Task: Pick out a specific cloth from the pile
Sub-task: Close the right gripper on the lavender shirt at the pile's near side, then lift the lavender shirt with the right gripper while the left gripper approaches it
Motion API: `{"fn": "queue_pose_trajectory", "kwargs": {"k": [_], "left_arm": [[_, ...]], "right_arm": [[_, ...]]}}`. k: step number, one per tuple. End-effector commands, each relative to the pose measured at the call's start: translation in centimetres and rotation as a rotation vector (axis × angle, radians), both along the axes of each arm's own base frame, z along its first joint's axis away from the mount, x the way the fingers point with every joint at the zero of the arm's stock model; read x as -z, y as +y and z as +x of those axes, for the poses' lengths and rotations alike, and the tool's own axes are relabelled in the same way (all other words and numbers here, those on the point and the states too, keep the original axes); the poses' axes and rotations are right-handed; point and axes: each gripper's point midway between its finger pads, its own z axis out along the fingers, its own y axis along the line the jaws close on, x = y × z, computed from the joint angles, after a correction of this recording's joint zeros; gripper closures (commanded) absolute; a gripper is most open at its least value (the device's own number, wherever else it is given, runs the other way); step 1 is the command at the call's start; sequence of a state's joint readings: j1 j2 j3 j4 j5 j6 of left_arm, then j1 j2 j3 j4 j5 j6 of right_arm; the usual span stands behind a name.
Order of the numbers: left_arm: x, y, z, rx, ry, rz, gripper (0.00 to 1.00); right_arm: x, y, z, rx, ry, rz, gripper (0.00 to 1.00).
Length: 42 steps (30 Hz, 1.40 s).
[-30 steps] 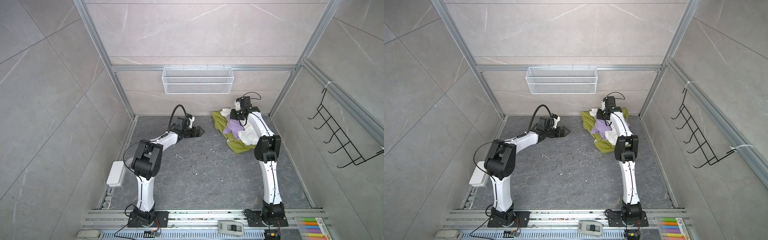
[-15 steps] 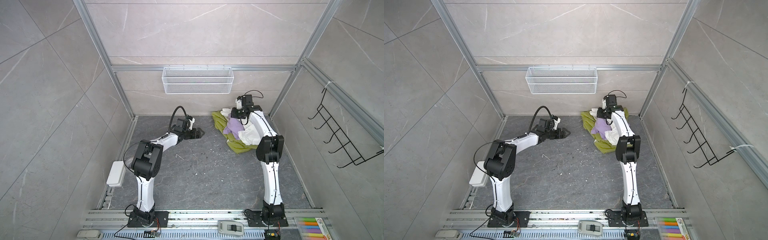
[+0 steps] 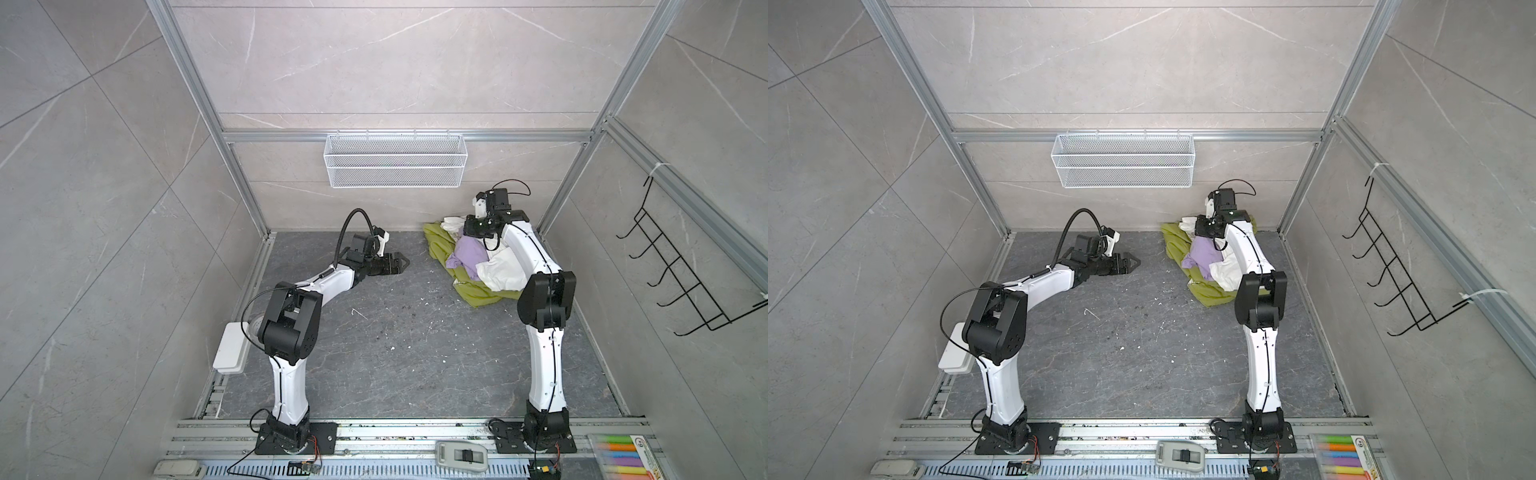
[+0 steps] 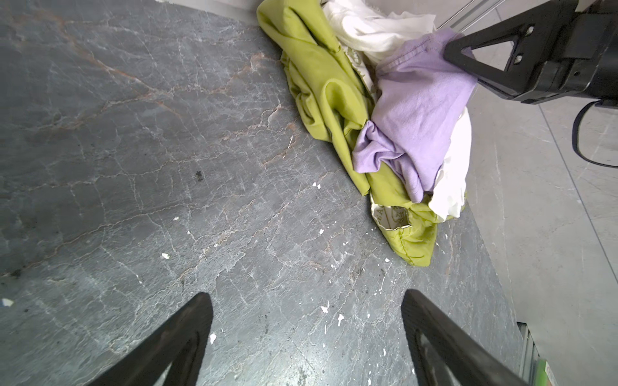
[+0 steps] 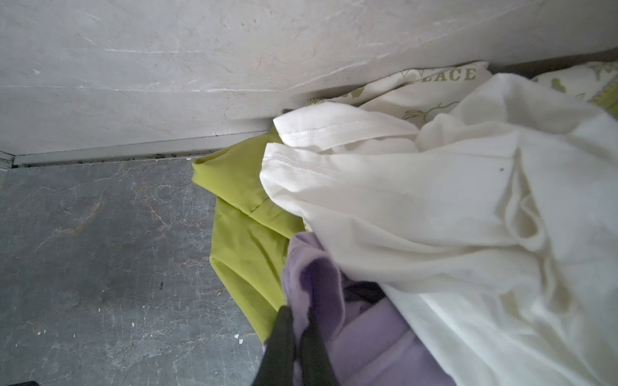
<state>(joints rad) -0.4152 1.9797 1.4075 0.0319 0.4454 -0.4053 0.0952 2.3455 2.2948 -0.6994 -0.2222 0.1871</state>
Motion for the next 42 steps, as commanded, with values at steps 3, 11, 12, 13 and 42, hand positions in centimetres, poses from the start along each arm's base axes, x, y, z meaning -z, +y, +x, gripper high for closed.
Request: {"fn": "queue_pose_trajectory", "kwargs": {"k": [3, 11, 12, 13, 42], "left_arm": [[-2.4, -0.1, -0.4, -0.002, -0.063, -0.017, 0.09], [-2.3, -0.4, -0.6, -0.001, -0.064, -0.026, 0.09], [-2.3, -0.5, -0.6, -0.001, -0.066, -0.027, 0.09], [-2.3, -0.5, -0.6, -0.001, -0.066, -0.028, 0.09], [-2.2, -2.1, -0.6, 0.047, -0.067, -0.049, 0.09]], "right_arm": [[-5.6, 1.0, -0.7, -0.026, -0.114, 0.036, 1.00], [-6.9, 1.0, -1.4, -0.021, -0.147, 0.045, 1.00], [-7.1, 0.9, -1.4, -0.019, -0.150, 0.047, 1.00], [-7.3, 1.0, -1.5, -0.020, -0.154, 0.047, 1.00], [-13.9, 1.4, -2.8, -0.043, -0.264, 0.060, 1.00]]}}
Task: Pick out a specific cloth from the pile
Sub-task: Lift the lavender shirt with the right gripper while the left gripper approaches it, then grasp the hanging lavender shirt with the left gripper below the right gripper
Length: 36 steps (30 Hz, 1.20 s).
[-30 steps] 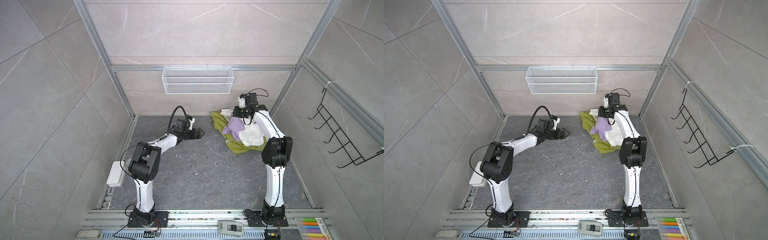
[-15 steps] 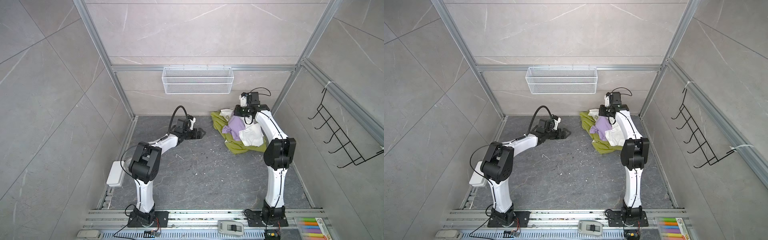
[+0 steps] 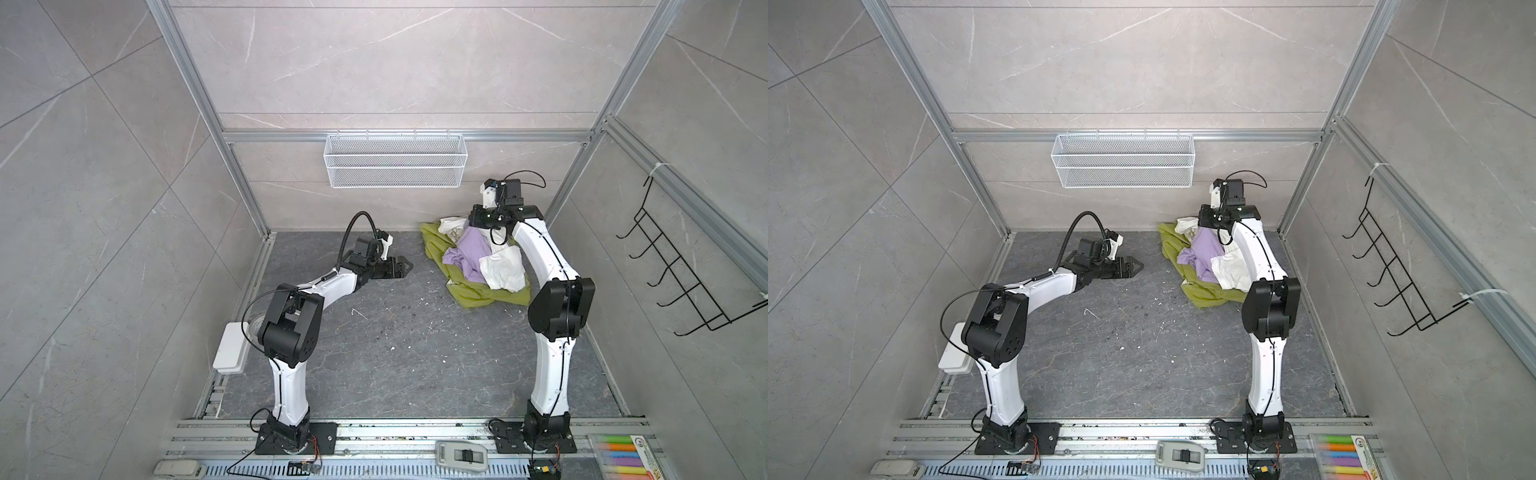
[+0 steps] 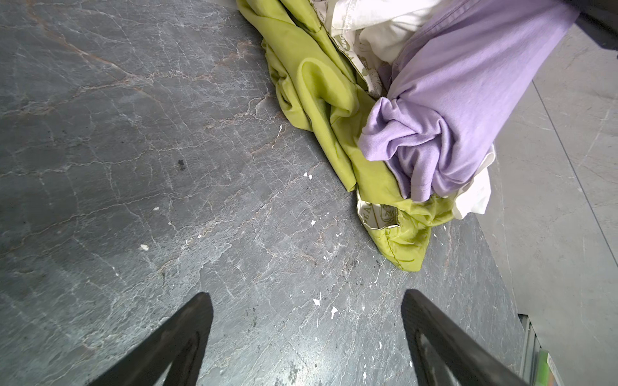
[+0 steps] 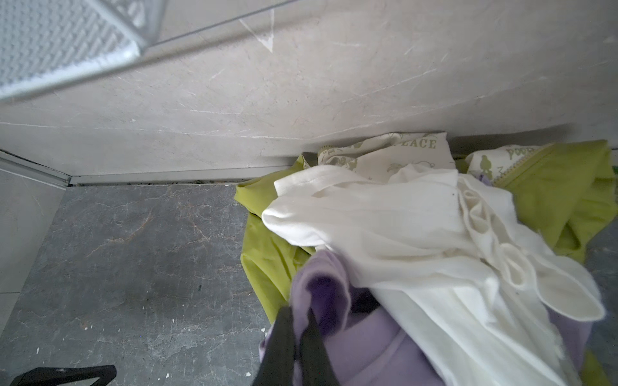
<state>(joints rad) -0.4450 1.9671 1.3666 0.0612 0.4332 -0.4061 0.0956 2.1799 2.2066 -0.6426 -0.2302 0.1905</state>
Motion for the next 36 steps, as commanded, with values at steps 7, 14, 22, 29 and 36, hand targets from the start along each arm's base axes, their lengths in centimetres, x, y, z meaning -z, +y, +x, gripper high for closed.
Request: {"fn": "queue_pose_trajectory", "kwargs": {"k": [7, 14, 22, 29, 36], "left_arm": [[-2.8, -1.3, 0.6, 0.027, -0.062, -0.060, 0.09], [-2.9, -2.4, 0.2, 0.048, -0.070, -0.088, 0.11], [-4.1, -8.1, 0.7, 0.140, -0.071, -0.248, 0.15], [-5.1, -11.7, 1.0, 0.171, -0.046, -0.354, 0.21], [-2.1, -12.0, 2.1, 0.128, 0.022, -0.319, 0.22]], "right_arm": [[-7.7, 2.6, -2.0, -0.081, -0.146, 0.054, 1.00], [-8.8, 3.0, -2.8, -0.103, -0.203, 0.050, 1.00], [-8.4, 3.8, -3.3, -0.153, -0.231, 0.079, 1.00], [-7.8, 4.0, -3.6, -0.163, -0.216, 0.090, 1.00], [-8.2, 4.1, -3.9, -0.170, -0.227, 0.097, 1.00]]}}
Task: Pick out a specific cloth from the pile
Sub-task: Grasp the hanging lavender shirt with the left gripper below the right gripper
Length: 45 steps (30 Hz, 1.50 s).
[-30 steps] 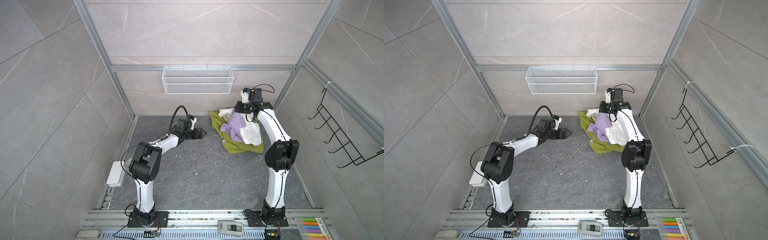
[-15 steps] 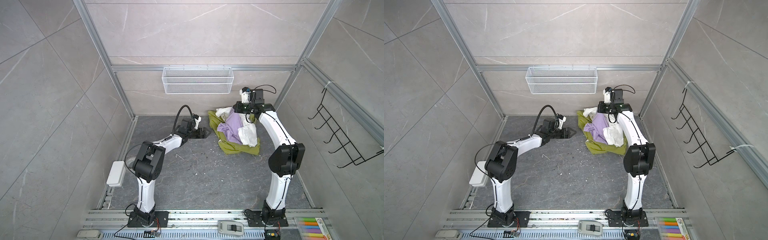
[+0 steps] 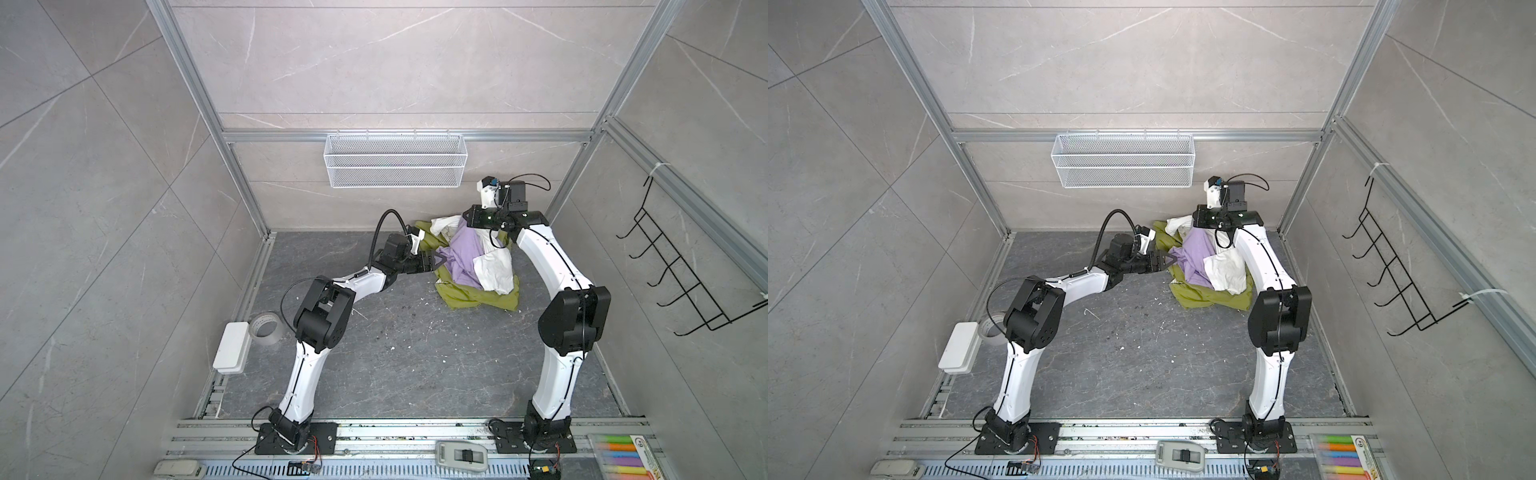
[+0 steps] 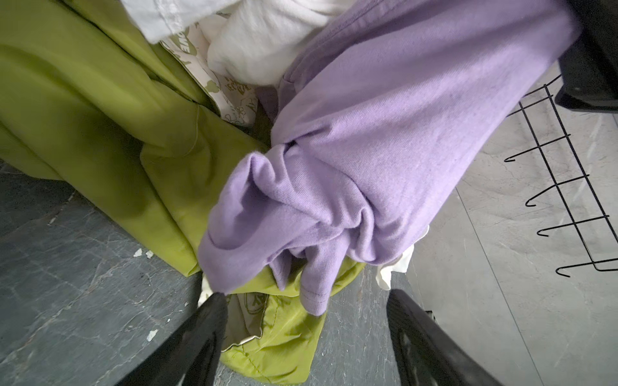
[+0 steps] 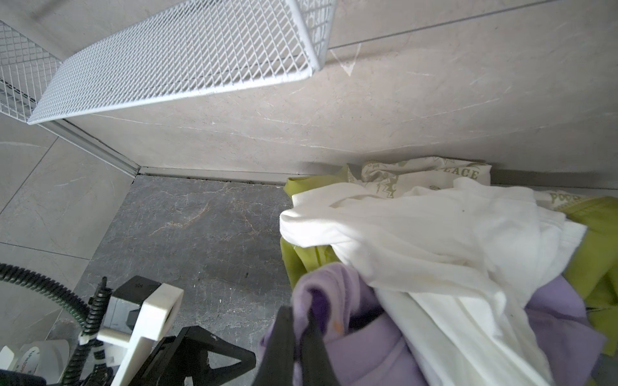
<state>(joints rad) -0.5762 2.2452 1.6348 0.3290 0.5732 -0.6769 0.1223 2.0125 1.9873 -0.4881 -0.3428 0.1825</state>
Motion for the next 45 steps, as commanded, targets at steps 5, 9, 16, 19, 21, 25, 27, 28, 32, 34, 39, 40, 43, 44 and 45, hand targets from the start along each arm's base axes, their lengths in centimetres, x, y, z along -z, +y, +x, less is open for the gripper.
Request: {"fn": "queue_pose_trajectory", "kwargs": {"k": [5, 9, 16, 19, 21, 25, 27, 28, 32, 34, 39, 40, 43, 44, 45], "left_arm": [[0.2, -0.8, 1.9, -0.027, 0.009, -0.048, 0.22], [1.1, -1.5, 2.8, -0.026, 0.026, -0.068, 0.27], [0.1, -1.9, 3.2, -0.018, 0.001, -0.098, 0.47], [-0.1, -2.0, 3.2, -0.014, 0.001, -0.108, 0.58], [-0.5, -2.0, 3.2, -0.013, 0.000, -0.119, 0.68], [-1.5, -2.1, 3.0, -0.007, -0.007, -0.135, 0.83], [-2.1, -2.0, 2.8, -0.007, -0.013, -0.139, 0.90], [-2.4, -1.9, 2.7, -0.007, -0.017, -0.140, 0.92], [-4.7, -1.7, 2.2, -0.008, -0.052, -0.158, 1.00], [-5.6, -1.7, 1.9, -0.004, -0.060, -0.164, 1.00], [-7.8, -1.9, 1.2, 0.005, -0.097, -0.179, 1.00], [-8.3, -1.9, 1.0, 0.007, -0.106, -0.183, 1.00], [-9.5, -2.1, 0.6, 0.013, -0.129, -0.193, 1.00], [-10.0, -2.3, 0.5, 0.015, -0.137, -0.197, 1.00], [-10.4, -2.4, 0.4, 0.019, -0.143, -0.202, 1.00]], "right_arm": [[-4.9, 1.1, -1.1, -0.050, -0.127, 0.038, 1.00], [-4.9, 1.1, -1.1, -0.050, -0.130, 0.043, 1.00], [-5.3, 1.1, -1.4, -0.054, -0.136, 0.041, 1.00], [-5.3, 1.0, -1.5, -0.050, -0.138, 0.039, 1.00], [-5.4, 1.0, -1.6, -0.050, -0.143, 0.039, 1.00], [-5.5, 1.1, -1.7, -0.052, -0.143, 0.040, 1.00], [-5.4, 1.0, -1.8, -0.050, -0.142, 0.037, 1.00], [-5.5, 0.9, -1.8, -0.048, -0.143, 0.033, 1.00], [-5.7, 0.7, -1.7, -0.035, -0.152, 0.022, 1.00], [-6.1, 0.6, -1.7, -0.030, -0.160, 0.020, 1.00], [-7.3, 0.3, -1.8, -0.016, -0.186, 0.016, 1.00], [-7.6, 0.2, -1.9, -0.010, -0.192, 0.014, 1.00], [-8.1, -0.4, -2.0, 0.015, -0.211, 0.000, 1.00], [-8.2, -0.6, -2.1, 0.026, -0.217, -0.008, 1.00], [-8.4, -0.8, -2.1, 0.035, -0.220, -0.012, 1.00]]}}
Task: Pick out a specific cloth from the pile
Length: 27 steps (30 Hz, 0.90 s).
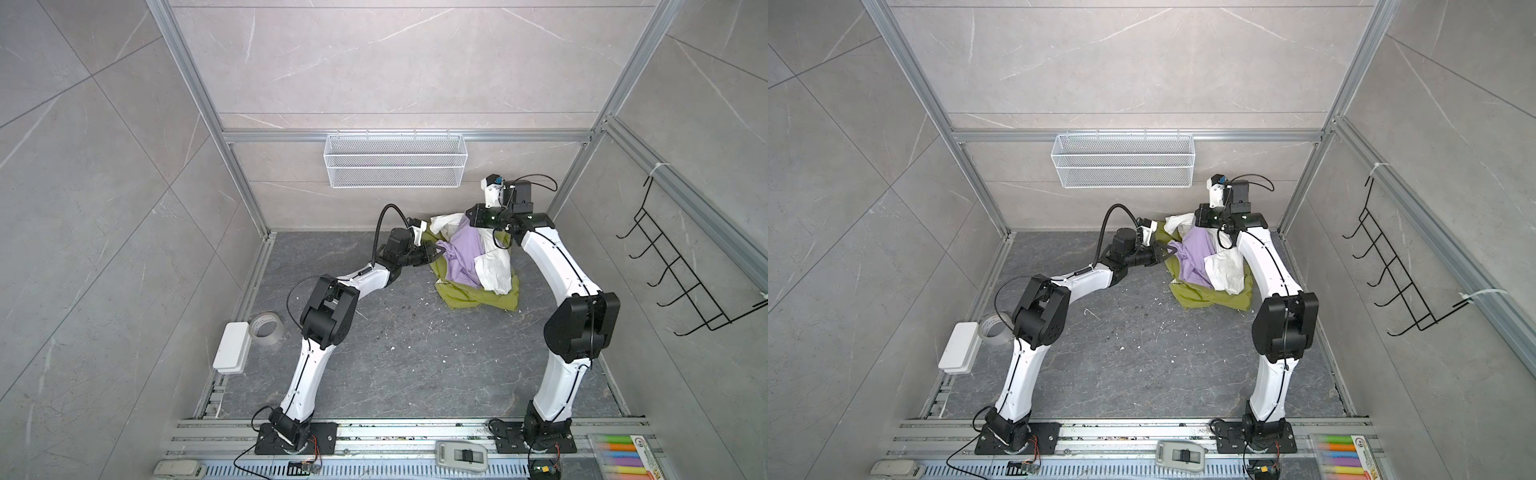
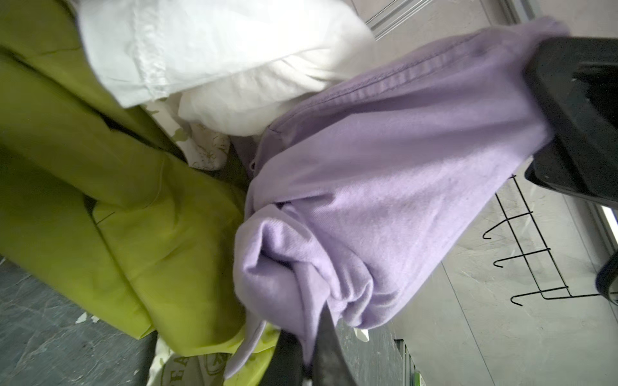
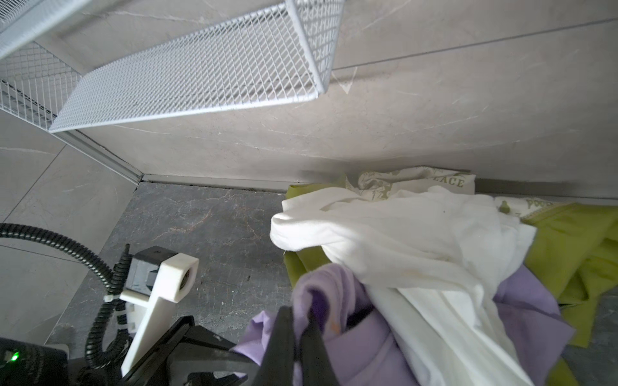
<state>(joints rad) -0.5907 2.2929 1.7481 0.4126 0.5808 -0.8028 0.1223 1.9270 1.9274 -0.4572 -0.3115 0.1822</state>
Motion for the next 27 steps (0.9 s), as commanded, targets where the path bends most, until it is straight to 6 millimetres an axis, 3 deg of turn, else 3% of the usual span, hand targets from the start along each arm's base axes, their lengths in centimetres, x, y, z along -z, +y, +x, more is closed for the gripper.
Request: {"fn": "queue_pose_trajectory", "kwargs": {"k": [1, 9, 15, 20, 27], "left_arm": [[-7.0, -0.5, -1.2, 0.025, -0.142, -0.080, 1.00], [-10.1, -1.6, -2.6, 0.053, -0.193, -0.109, 1.00], [-11.4, -2.1, -3.7, 0.063, -0.214, -0.116, 1.00], [-12.7, -1.9, -4.4, 0.064, -0.240, -0.123, 1.00], [-13.8, -1.6, -4.6, 0.055, -0.263, -0.122, 1.00]], "right_arm": [[-6.0, -0.4, -0.8, 0.017, -0.167, -0.012, 1.00], [-6.6, -2.2, -0.7, 0.077, -0.180, -0.028, 1.00], [-5.5, -3.5, -0.4, 0.122, -0.151, -0.038, 1.00], [-3.5, -3.6, -0.2, 0.125, -0.107, -0.028, 1.00], [-3.1, -2.6, 0.0, 0.083, -0.085, 0.019, 1.00]]}}
